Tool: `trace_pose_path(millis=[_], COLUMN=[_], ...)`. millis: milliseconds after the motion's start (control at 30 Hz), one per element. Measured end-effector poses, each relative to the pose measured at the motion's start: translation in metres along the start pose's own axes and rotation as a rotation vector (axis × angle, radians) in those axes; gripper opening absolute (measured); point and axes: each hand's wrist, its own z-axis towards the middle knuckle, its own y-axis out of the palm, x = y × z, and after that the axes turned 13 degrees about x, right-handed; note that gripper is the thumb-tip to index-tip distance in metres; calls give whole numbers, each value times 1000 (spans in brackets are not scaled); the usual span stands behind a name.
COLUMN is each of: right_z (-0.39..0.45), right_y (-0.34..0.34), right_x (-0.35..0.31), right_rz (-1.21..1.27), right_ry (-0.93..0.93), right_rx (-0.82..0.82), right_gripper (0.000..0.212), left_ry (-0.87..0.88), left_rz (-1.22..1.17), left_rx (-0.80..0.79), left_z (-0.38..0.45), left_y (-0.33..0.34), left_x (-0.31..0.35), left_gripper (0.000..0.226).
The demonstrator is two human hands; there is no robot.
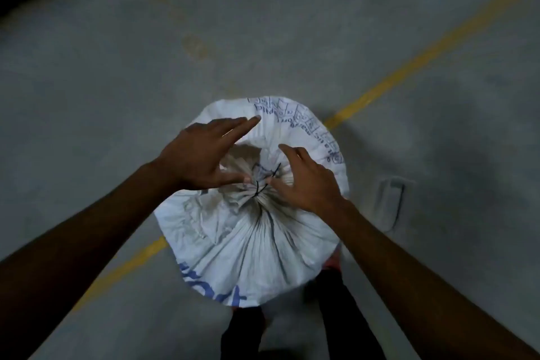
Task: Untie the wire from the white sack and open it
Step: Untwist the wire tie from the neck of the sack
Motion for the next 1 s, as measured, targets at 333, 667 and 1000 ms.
trace_pose_path(millis=[333, 667, 1000], right_z=[-41, -44, -31], right_y=[88, 178, 231], right_x=[8, -19, -23], right_rz=[230, 498, 629], right_ry=[320, 579, 698], right_rx=[213, 487, 806], right_gripper=[52, 15, 19], left_ry=[359, 800, 578], left_rz=[78, 195, 173], left_rx=[-141, -196, -484], left_z=[37, 50, 70], left_y=[69, 121, 169], left_x=[-15, -51, -57], left_gripper=[75, 47, 40])
